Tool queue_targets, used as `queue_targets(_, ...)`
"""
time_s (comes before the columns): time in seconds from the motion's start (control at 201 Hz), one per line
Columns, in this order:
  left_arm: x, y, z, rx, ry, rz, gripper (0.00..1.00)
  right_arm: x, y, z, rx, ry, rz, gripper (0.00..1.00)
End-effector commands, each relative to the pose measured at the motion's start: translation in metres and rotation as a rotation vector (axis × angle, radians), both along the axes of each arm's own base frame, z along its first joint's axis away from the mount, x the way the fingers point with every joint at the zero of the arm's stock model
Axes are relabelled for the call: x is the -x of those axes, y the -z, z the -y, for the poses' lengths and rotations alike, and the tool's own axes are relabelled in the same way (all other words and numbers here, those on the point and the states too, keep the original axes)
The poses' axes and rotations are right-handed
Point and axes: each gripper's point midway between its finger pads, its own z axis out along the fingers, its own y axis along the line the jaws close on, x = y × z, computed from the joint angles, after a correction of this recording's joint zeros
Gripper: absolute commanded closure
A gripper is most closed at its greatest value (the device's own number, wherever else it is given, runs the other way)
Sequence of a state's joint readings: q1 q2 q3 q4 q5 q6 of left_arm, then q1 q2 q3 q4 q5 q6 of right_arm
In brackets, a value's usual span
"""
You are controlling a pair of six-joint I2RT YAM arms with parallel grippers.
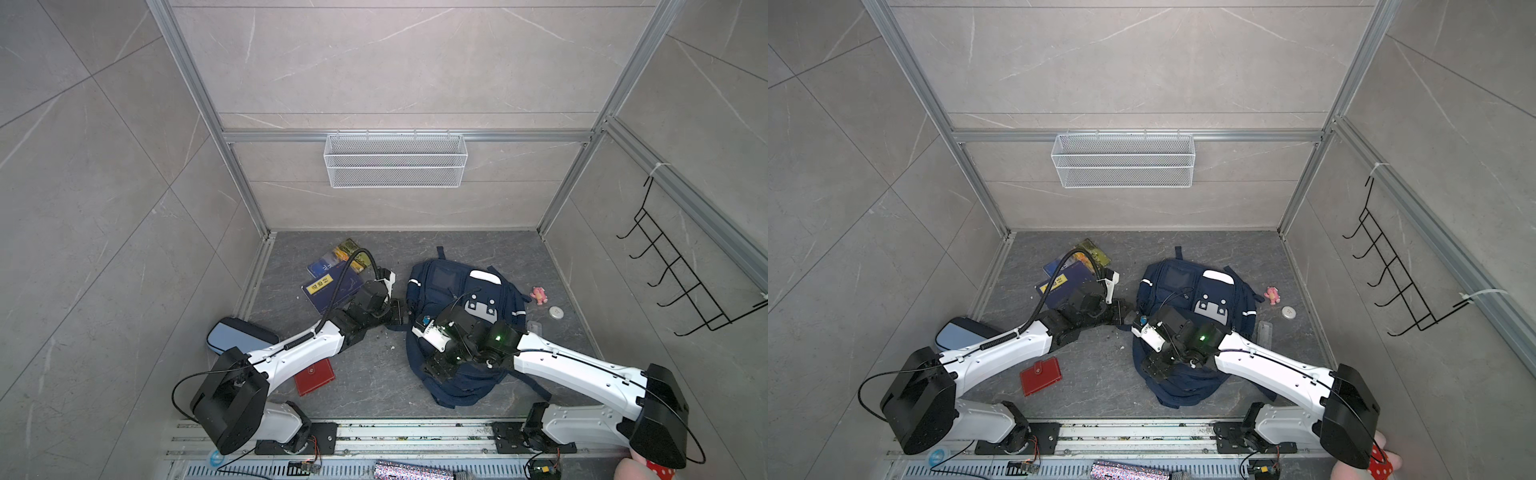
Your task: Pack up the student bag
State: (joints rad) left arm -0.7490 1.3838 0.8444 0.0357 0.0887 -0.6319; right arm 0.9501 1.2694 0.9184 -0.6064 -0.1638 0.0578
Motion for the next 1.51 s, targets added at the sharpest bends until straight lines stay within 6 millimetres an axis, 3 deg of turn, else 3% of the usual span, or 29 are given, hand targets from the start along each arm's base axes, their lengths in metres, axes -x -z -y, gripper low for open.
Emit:
queue_targets(0.0,-0.006,-0.061,0.013,0.183,0.009,0.124,1.0,0.003,-0.008,-0.019,-0.076,-0.032,0.012,0.21)
queue_targets(0.06,-0.008,-0.064,0.014,0.205,-0.001,0.128,1.0,0.003,-0.002,-0.019,-0.075,-0.031,0.005,0.21)
queue_targets(0.119,-0.009,-0.065,0.016,0.219,-0.001,0.125,1.0,0.003,0.01,-0.018,-0.035,-0.027,-0.016,0.28)
queue_targets(0.199,-0.011,-0.068,0.019,0.239,-0.003,0.126,1.0,0.003,0.019,-0.017,0.002,-0.036,-0.033,0.44)
queue_targets(0.363,-0.015,-0.065,0.012,0.203,-0.027,0.144,1.0,0.003,0.014,-0.016,-0.026,-0.036,-0.006,0.75)
queue_targets(0.458,-0.02,-0.064,0.006,0.193,-0.03,0.146,1.0,0.006,0.015,-0.014,-0.023,-0.05,-0.009,1.0)
queue_targets(0.612,-0.027,-0.062,0.003,0.14,-0.015,0.163,1.0,0.007,0.002,-0.009,-0.057,-0.046,0.024,1.0)
queue_targets(0.797,-0.068,-0.035,-0.02,0.214,-0.079,0.165,1.0,0.014,-0.013,0.001,-0.106,-0.038,0.053,1.0)
queue_targets(1.021,-0.097,-0.029,0.008,0.265,0.029,0.161,1.0,0.014,-0.014,0.004,-0.085,-0.057,0.07,1.0)
queue_targets(1.17,-0.115,-0.017,0.011,0.266,-0.002,0.141,1.0,0.012,-0.02,0.001,-0.096,-0.063,0.078,1.0)
queue_targets(1.399,-0.115,-0.016,0.015,0.241,0.013,0.126,1.0,0.007,-0.019,-0.001,-0.08,-0.045,0.082,1.0)
queue_targets(1.444,-0.11,-0.012,0.013,0.22,0.018,0.109,1.0,0.003,-0.021,-0.003,-0.085,-0.028,0.084,0.9)
queue_targets(1.504,-0.101,-0.01,0.007,0.197,0.024,0.093,0.81,-0.001,-0.025,-0.007,-0.095,-0.014,0.083,0.76)
